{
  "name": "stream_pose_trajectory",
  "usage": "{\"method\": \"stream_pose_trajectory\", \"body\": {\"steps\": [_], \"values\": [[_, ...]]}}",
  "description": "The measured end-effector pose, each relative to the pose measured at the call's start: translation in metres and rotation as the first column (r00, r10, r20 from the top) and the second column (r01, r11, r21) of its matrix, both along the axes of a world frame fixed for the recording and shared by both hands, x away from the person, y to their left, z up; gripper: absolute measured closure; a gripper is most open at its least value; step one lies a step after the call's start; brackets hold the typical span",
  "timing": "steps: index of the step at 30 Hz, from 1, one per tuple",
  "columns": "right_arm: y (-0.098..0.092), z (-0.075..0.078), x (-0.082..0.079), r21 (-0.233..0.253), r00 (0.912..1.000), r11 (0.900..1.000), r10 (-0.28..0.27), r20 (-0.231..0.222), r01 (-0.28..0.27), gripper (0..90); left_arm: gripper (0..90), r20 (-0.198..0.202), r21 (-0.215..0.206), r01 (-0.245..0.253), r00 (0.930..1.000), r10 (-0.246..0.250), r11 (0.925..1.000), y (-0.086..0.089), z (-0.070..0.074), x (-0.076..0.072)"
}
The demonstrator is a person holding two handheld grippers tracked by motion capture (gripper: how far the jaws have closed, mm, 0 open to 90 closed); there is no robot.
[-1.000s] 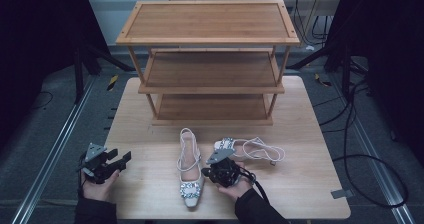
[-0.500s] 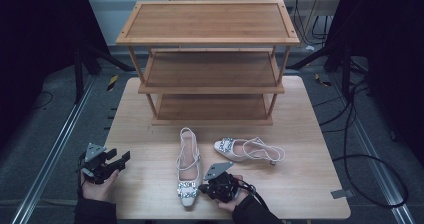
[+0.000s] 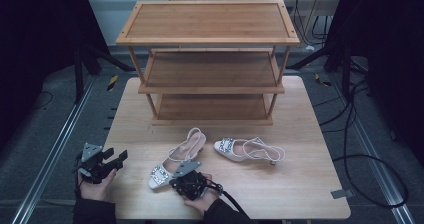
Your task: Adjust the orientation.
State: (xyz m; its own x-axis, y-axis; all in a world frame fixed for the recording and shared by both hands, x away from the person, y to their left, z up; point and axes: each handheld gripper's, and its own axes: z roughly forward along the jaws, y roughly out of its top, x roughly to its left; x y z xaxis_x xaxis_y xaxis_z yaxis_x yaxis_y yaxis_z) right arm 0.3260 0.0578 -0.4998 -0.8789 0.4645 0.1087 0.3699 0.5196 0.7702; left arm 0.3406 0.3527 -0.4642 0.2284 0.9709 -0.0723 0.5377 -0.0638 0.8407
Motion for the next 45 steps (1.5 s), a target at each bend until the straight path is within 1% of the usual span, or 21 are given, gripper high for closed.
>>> {"method": "stream_pose_trajectory", "body": {"steps": [1, 3, 7, 8, 9, 12, 14, 17, 19, 21, 23, 26, 27, 28, 29, 31, 33, 36, 40, 43, 45], "values": [[0.007, -0.001, 0.0, -0.003, 1.0, 1.0, -0.002, 0.0, 0.002, 90.0, 41.4, 0.0, 0.0, -0.001, 1.0, 0.001, 1.0, 0.0, 0.0, 0.0], [0.02, -0.003, 0.001, 0.008, 0.9999, 1.0, -0.007, 0.015, 0.007, 90.0, 41.4, 0.004, 0.001, -0.002, 1.0, 0.002, 1.0, 0.0, 0.001, 0.0], [0.04, -0.004, 0.003, 0.021, 0.998, 0.998, -0.062, 0.015, 0.061, 90.0, 41.4, 0.008, -0.005, -0.011, 0.9999, 0.012, 0.9999, 0.003, 0.001, 0.0], [0.043, -0.004, 0.004, 0.021, 0.9975, 0.998, -0.067, 0.021, 0.066, 90.0, 41.4, 0.007, -0.007, -0.013, 0.9999, 0.013, 0.9999, 0.003, 0.0, 0.0], [0.046, -0.004, 0.004, 0.017, 0.9969, 0.997, -0.074, 0.025, 0.073, 90.0, 41.4, 0.007, -0.007, -0.013, 0.9999, 0.013, 0.9999, 0.003, 0.0, 0.0], [0.047, -0.003, 0.005, 0.026, 0.9978, 0.998, -0.062, 0.023, 0.061, 89.4, 41.4, 0.006, -0.006, -0.013, 0.9999, 0.013, 0.9999, 0.003, 0.0, 0.0], [0.042, 0.002, 0.004, 0.051, 0.9992, 0.998, -0.039, 0.011, 0.038, 86.4, 41.3, 0.008, -0.005, -0.013, 0.9999, 0.013, 0.9999, 0.003, 0.0, 0.0], [0.029, 0.018, 0.001, 0.087, 0.9992, 0.996, -0.012, 0.038, 0.009, 83.0, 41.4, 0.003, -0.004, -0.013, 0.9999, 0.013, 0.9999, 0.003, -0.001, 0.0], [0.016, 0.033, 0.0, 0.117, 0.9986, 0.993, 0.0, 0.053, -0.006, 79.3, 41.3, 0.003, 0.0, -0.013, 0.9999, 0.013, 0.9999, 0.003, 0.0, 0.0], [-0.001, 0.05, 0.003, 0.144, 0.9962, 0.99, -0.007, 0.087, -0.005, 74.2, 41.2, 0.003, 0.0, -0.012, 0.9999, 0.012, 0.9999, 0.003, 0.0, 0.0], [-0.019, 0.066, 0.008, 0.155, 0.9924, 0.988, -0.024, 0.121, 0.005, 68.9, 41.1, 0.002, 0.0, -0.012, 0.9999, 0.012, 0.9999, 0.003, -0.001, 0.0], [-0.047, 0.084, 0.015, 0.169, 0.9871, 0.985, -0.053, 0.151, 0.027, 55.6, 41.1, 0.0, 0.0, -0.011, 0.9999, 0.011, 0.9999, 0.003, -0.001, 0.001], [-0.047, 0.084, 0.015, 0.169, 0.9871, 0.985, -0.053, 0.151, 0.027, 55.6, 41.1, -0.003, 0.001, -0.009, 1.0, 0.009, 1.0, 0.003, -0.002, 0.001], [-0.065, 0.091, 0.018, 0.176, 0.9852, 0.983, -0.071, 0.156, 0.043, 46.2, 41.0, -0.005, -0.001, -0.008, 1.0, 0.008, 1.0, 0.003, -0.002, 0.001], [-0.073, 0.093, 0.019, 0.175, 0.9841, 0.983, -0.076, 0.161, 0.048, 42.0, 41.0, -0.007, 0.001, -0.007, 0.9999, 0.008, 1.0, 0.003, -0.002, 0.001], [-0.089, 0.095, 0.021, 0.178, 0.9819, 0.982, -0.09, 0.167, 0.06, 33.8, 41.0, -0.008, 0.0, -0.006, 1.0, 0.006, 1.0, 0.003, -0.003, 0.001], [-0.102, 0.094, 0.023, 0.182, 0.9794, 0.98, -0.113, 0.167, 0.083, 28.1, 40.9, -0.009, -0.001, -0.003, 1.0, 0.003, 1.0, 0.003, -0.003, 0.001], [-0.117, 0.088, 0.026, 0.165, 0.9807, 0.981, -0.124, 0.151, 0.099, 22.8, 40.7, -0.012, -0.004, -0.002, 0.9999, 0.002, 1.0, 0.003, -0.004, 0.002], [-0.128, 0.073, 0.027, 0.148, 0.9834, 0.984, -0.118, 0.138, 0.097, 19.0, 40.5, -0.018, 0.003, 0.004, 0.9998, -0.003, 1.0, 0.002, -0.005, 0.002], [-0.13, 0.061, 0.025, 0.138, 0.986, 0.987, -0.103, 0.131, 0.085, 17.5, 40.3, -0.019, 0.002, 0.006, 0.9998, -0.005, 1.0, 0.001, -0.005, 0.003], [-0.13, 0.055, 0.024, 0.121, 0.9876, 0.99, -0.09, 0.129, 0.074, 16.4, 40.2, -0.023, 0.003, 0.007, 0.9997, -0.007, 1.0, 0.002, -0.006, 0.003]]}}
